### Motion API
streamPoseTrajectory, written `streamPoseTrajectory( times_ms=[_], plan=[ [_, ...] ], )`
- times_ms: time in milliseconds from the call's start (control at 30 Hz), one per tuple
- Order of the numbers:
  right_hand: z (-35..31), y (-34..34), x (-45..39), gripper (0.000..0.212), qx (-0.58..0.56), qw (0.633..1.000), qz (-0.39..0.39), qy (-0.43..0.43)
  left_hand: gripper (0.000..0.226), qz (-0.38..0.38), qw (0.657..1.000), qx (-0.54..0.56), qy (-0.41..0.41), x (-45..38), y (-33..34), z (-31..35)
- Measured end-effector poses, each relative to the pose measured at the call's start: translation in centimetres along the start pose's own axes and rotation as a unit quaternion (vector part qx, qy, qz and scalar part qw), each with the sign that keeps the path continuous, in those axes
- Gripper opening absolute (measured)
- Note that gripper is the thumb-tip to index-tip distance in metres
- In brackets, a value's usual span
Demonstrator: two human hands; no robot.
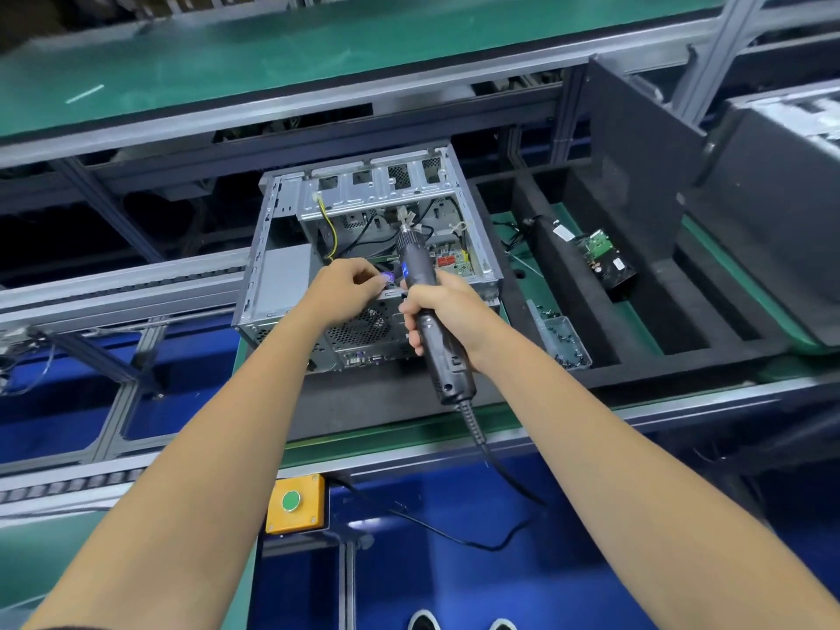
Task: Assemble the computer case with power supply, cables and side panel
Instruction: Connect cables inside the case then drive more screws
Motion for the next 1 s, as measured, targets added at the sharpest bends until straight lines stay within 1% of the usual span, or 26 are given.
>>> streamPoseTrajectory(
  times_ms=[100,200,267,333,433,600,700,800,867,933,967,1000],
  plan=[
    [-0.4,-1.3,0.2,0.017,0.011,1.0,-0.001,-0.009,0.018,0.051,0.998,0.029,-0.004,-0.4,-0.5,0.5],
    [-0.8,-2.8,0.2,0.018,0.019,1.0,0.003,-0.015,0.024,0.075,0.992,0.106,0.002,-1.1,-0.7,2.2],
    [-1.2,-3.7,0.0,0.019,0.026,1.0,0.006,-0.017,0.022,0.073,0.992,0.1,0.03,-2.0,-0.6,4.1],
    [-2.0,-4.8,-0.6,0.017,0.04,0.999,0.017,-0.021,0.017,0.066,0.994,0.062,0.066,-3.1,-0.1,6.7],
    [-3.3,-6.7,-1.5,0.015,0.051,0.997,0.051,-0.031,0.013,0.025,0.993,0.025,0.115,-5.2,1.8,10.1],
    [-4.8,-11.0,-2.2,0.012,0.043,0.994,0.094,-0.034,0.014,0.01,0.991,0.043,0.126,-7.3,4.7,13.7],
    [-5.0,-14.3,-2.2,0.01,0.028,0.989,0.136,-0.04,0.016,0.002,0.99,0.022,0.138,-7.8,7.0,16.7],
    [-5.1,-18.1,-2.3,0.009,0.01,0.985,0.169,-0.033,0.016,-0.035,0.992,-0.007,0.117,-8.8,9.7,19.4],
    [-4.9,-20.3,-2.5,0.011,0.013,0.985,0.171,-0.018,0.019,-0.072,0.993,-0.035,0.09,-9.8,11.7,20.5],
    [-4.3,-22.9,-2.7,0.011,0.023,0.985,0.171,0.0,0.029,-0.1,0.991,-0.068,0.061,-10.9,14.2,21.5],
    [-3.9,-24.2,-2.8,0.011,0.027,0.985,0.169,0.01,0.03,-0.106,0.99,-0.079,0.043,-11.5,15.4,21.8],
    [-3.4,-25.4,-3.0,0.011,0.029,0.986,0.164,0.023,0.027,-0.108,0.991,-0.081,0.024,-12.1,16.6,22.0]
  ],
)
Point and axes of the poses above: each hand's wrist, its own x-axis away from the middle knuckle, its own y-axis out of the palm, z = x × y, the point moved 8 cm from there along -x, towards the middle knuckle, and after that the axes turned 2 degrees about -z, right-handed, at the moved point
